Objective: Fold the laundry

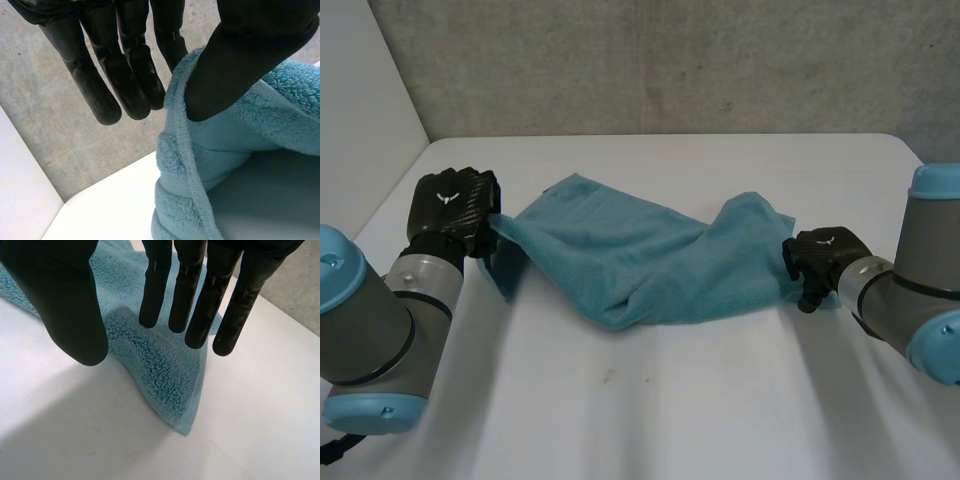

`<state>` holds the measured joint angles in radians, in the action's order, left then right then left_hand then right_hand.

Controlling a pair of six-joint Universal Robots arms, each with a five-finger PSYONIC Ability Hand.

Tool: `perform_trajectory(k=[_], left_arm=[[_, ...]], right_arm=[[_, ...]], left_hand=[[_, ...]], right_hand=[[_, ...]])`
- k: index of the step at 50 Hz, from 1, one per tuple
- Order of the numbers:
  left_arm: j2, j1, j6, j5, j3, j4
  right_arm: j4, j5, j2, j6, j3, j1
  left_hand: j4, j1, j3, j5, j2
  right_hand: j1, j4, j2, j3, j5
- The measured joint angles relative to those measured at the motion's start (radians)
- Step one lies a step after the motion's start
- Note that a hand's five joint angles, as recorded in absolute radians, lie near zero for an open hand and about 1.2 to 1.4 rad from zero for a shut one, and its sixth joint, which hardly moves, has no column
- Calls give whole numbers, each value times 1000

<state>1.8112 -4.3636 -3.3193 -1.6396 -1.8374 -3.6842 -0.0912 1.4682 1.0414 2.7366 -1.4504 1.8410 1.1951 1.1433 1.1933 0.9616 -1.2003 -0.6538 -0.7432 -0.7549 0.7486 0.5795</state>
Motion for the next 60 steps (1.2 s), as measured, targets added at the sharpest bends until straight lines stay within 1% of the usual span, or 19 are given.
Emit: perform_trajectory(k=[7,15,17,20,22,23,24,29,31,36,40,42,43,44,46,47,49,56,60], left_arm=[[1,-6,0,0,0,-2],[3,-9,0,1,-1,-2],[4,-11,0,1,-2,-2],[4,-12,0,1,-2,-2],[5,-12,0,1,-3,-2],[5,-13,0,1,-3,-2],[5,-13,0,1,-3,-2],[4,-13,-1,2,-2,-2],[1,-14,-2,2,1,-1],[-40,-21,-4,3,14,11],[-77,-30,-4,4,18,21],[-88,-32,-4,5,17,23],[-88,-32,-4,5,17,23],[-92,-32,-4,5,15,24],[-94,-32,-3,5,8,25],[-94,-32,-3,6,7,25],[-90,-32,-3,6,2,25],[-74,-36,-2,7,-2,24],[-67,-42,-2,7,1,24]], right_arm=[[105,-12,4,-1,-51,-9],[170,-12,-20,-2,-43,-13],[188,-13,-41,-2,-32,-14],[199,-13,-73,-4,-12,-13],[200,-12,-93,-5,2,-13],[199,-12,-108,-6,15,-12],[198,-12,-116,-6,21,-12],[188,-13,-127,-5,41,-15],[177,-15,-100,-3,48,-21],[123,-32,42,12,57,-37],[80,-46,107,21,65,-45],[39,-58,133,27,66,-50],[39,-58,133,27,66,-50],[20,-63,136,30,64,-52],[-7,-71,124,40,58,-57],[-14,-72,115,45,55,-58],[-24,-76,85,59,49,-63],[-24,-80,5,77,32,-71],[-7,-102,-25,78,-4,-80]], left_hand=[[0,0,0,0,0],[0,0,0,0,0],[0,0,0,0,0],[0,0,0,0,0],[0,0,0,0,0],[0,0,0,0,0],[0,0,0,0,0],[0,0,0,0,0],[0,0,0,0,0],[0,0,0,0,0],[0,0,0,0,0],[0,0,0,0,0],[0,0,0,0,0],[0,0,0,0,0],[0,0,0,0,0],[0,0,0,0,0],[0,0,0,0,0],[0,0,0,0,0],[0,0,0,0,0]], right_hand=[[0,4,0,-3,-4],[0,1,-1,-2,-4],[-82,-108,-103,107,81],[-167,-211,-208,206,170],[-286,-355,-353,349,311],[-286,-355,-353,349,311],[-315,-426,-415,417,374],[-315,-450,-424,435,389],[-315,-450,-424,435,389],[-315,-450,-424,436,389],[-315,-450,-424,436,391],[-262,-341,-325,334,320],[-262,-341,-325,334,320],[-130,-180,-165,172,178],[8,-16,13,9,18],[109,112,124,-116,-114],[153,174,183,-180,-184],[153,181,187,-184,-194],[153,194,199,-200,-204]])
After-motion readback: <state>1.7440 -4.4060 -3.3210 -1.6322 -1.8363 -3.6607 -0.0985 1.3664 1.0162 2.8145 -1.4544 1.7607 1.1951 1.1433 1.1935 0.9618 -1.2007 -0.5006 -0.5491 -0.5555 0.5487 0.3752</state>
